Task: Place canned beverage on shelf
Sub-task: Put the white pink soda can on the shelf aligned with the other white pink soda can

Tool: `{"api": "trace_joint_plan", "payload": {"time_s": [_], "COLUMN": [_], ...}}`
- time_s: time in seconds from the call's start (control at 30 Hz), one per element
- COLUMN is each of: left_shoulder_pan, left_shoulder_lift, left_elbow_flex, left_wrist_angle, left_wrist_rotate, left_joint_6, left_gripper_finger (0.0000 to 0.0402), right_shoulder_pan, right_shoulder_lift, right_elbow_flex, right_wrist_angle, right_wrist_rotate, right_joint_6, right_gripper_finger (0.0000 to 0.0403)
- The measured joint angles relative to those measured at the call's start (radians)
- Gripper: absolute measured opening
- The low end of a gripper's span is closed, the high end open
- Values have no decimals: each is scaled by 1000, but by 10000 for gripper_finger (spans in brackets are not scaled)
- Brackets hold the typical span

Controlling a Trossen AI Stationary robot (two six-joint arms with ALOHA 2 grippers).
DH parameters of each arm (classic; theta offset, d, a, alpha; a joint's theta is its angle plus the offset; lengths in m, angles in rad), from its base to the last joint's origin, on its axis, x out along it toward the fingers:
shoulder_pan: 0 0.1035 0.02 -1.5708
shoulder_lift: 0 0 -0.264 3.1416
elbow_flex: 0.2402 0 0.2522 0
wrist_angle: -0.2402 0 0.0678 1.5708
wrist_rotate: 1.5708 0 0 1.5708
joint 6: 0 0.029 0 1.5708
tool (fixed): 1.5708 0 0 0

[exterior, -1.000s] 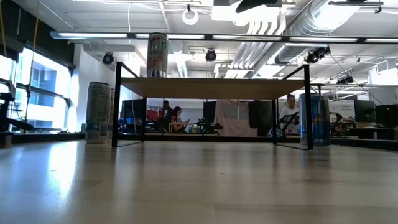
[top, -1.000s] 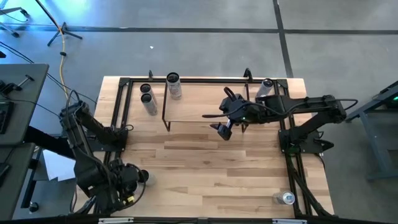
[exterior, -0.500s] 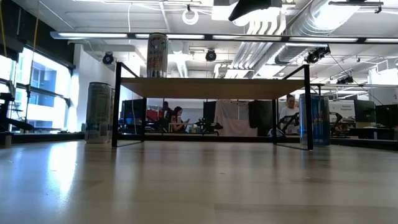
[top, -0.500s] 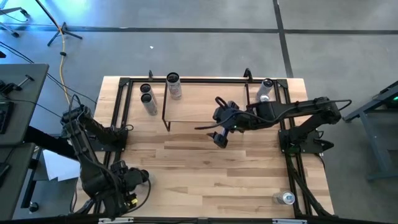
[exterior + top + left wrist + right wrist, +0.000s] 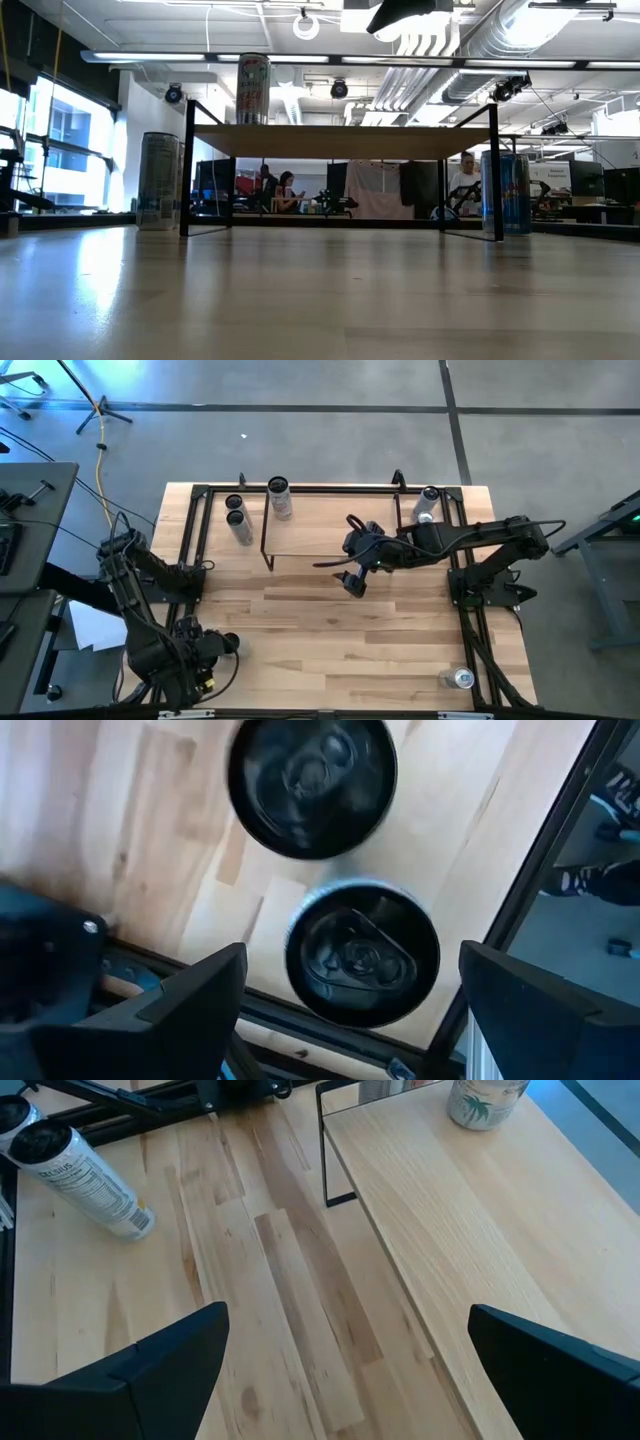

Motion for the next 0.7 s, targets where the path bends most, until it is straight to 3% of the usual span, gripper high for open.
{"api": "trace_joint_plan", "payload": {"time_s": [0.7], "left_shoulder_pan": [-18], "left_shoulder_lift": [0], "left_elbow_flex": [-14], "left_wrist_angle": [-3], "left_wrist_rotate": [-20], "left_joint_6": [-18], "left_gripper_finger": [337], "right_shoulder_pan": [0], "right_shoulder_lift": [0], "right_elbow_flex": [1], "right_wrist_angle": [0], "right_wrist_rotate": [22], "right_joint_6": [0], "right_gripper_finger": [398]}}
